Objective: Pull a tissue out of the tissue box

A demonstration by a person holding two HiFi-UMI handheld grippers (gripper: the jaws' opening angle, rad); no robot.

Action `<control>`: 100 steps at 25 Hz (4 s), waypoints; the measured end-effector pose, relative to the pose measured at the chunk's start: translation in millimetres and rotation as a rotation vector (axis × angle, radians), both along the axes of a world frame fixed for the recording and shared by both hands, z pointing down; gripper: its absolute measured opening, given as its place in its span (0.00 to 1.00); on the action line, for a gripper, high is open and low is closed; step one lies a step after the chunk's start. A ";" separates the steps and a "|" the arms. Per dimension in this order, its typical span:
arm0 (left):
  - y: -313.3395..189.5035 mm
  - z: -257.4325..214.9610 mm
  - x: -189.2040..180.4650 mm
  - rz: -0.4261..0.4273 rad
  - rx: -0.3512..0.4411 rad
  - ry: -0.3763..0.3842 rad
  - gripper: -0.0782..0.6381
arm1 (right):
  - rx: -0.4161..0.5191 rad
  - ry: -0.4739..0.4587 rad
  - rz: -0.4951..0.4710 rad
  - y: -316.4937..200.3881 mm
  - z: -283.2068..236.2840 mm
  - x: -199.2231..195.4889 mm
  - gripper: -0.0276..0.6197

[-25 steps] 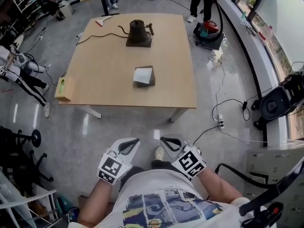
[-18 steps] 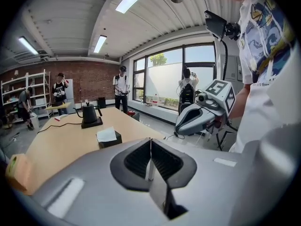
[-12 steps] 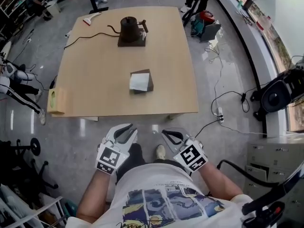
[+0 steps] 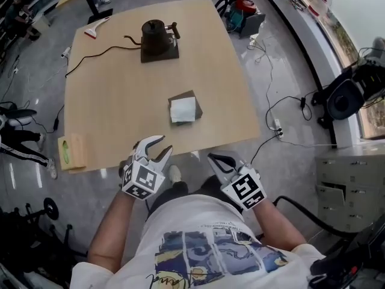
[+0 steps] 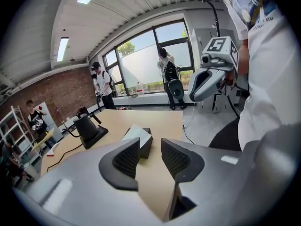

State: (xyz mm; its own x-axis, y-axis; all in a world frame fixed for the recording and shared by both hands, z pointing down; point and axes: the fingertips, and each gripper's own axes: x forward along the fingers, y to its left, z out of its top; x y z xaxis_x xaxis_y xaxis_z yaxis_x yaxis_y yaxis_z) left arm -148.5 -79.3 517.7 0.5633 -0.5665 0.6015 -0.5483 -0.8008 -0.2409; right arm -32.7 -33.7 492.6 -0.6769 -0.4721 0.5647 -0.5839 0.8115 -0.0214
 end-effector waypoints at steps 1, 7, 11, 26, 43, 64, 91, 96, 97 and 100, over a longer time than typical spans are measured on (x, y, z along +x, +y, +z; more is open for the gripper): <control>-6.6 4.8 -1.9 0.022 0.003 -0.015 0.32 | -0.001 0.003 0.019 -2.1 0.4 -1.9 0.05; -45.3 33.0 -9.8 0.107 0.037 -0.146 0.35 | -0.024 0.020 0.040 -13.4 4.0 -8.9 0.05; -71.0 46.8 -9.6 0.154 0.102 -0.270 0.37 | -0.020 0.041 0.029 -29.2 -1.7 0.3 0.05; -120.8 105.6 11.0 0.408 0.304 -0.594 0.42 | -0.080 0.040 0.118 -45.6 10.2 40.8 0.05; -121.0 91.0 52.4 0.470 0.264 -0.437 0.32 | -0.099 0.051 0.113 -54.5 10.7 43.5 0.05; -126.7 81.1 49.1 0.237 -0.008 -0.196 0.12 | -0.106 0.043 0.101 -50.6 13.1 51.3 0.05; -149.5 22.8 39.6 -0.006 -0.172 0.144 0.12 | -0.092 0.019 0.048 -61.6 12.5 69.0 0.05; -152.1 7.3 37.3 -0.025 -0.154 0.164 0.12 | -0.086 0.017 0.036 -65.0 13.7 74.7 0.05; -152.4 4.4 37.5 -0.029 -0.150 0.168 0.12 | -0.084 0.020 0.034 -65.8 15.7 77.3 0.05; -153.4 -2.7 37.6 -0.040 -0.139 0.178 0.12 | -0.080 0.023 0.024 -69.3 18.1 80.7 0.05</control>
